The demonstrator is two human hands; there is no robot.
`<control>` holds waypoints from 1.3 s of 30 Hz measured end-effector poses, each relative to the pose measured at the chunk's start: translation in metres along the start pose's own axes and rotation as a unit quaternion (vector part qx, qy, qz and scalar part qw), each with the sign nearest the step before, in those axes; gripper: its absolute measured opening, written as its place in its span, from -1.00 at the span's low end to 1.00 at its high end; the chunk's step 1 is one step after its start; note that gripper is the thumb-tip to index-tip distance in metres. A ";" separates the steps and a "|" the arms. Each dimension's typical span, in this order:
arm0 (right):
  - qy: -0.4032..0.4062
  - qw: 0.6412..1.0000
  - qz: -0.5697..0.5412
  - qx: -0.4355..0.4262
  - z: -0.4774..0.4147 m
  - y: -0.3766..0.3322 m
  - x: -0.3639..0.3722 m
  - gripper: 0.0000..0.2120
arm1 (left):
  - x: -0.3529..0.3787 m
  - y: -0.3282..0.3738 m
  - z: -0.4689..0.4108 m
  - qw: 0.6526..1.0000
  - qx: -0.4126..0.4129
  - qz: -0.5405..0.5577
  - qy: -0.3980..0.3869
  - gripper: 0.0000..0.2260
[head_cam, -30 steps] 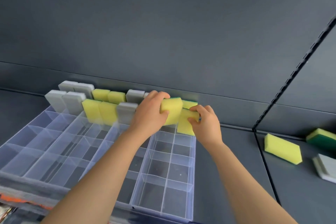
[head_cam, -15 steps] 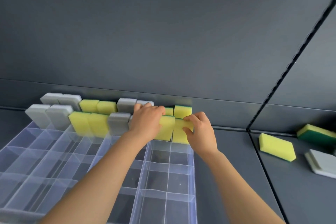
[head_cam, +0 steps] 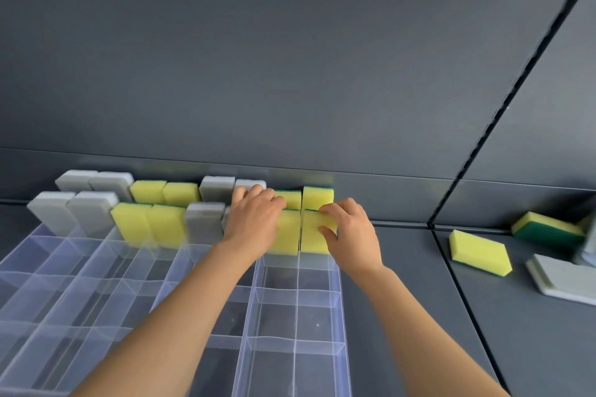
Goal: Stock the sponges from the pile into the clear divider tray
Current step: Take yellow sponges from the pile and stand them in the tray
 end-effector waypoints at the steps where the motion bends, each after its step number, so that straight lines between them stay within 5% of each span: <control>1: -0.002 1.000 0.003 0.002 0.000 0.000 0.000 -0.67 | 0.000 0.000 0.001 1.000 0.001 -0.001 0.002 -0.69; 19: -0.009 0.994 0.089 0.070 0.038 0.019 -0.027 -0.55 | -0.016 0.040 0.008 0.991 0.109 0.061 0.050 -0.71; 27: -0.018 0.970 0.186 0.153 0.097 0.078 -0.062 -0.53 | -0.004 0.127 0.017 0.969 0.234 0.079 0.026 -0.65; 39: -0.033 0.934 0.243 0.259 0.216 0.197 -0.150 -0.56 | 0.035 0.297 0.040 0.947 0.311 0.079 -0.030 -0.65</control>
Point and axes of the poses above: each hand's wrist, its own z-axis away from the middle knuckle, its own x-axis out of the palm, y = z × x, the point moved 10 cm from there along -z, towards the middle knuckle, and after that the axes turned 8 degrees about z, right-handed, at the moved point
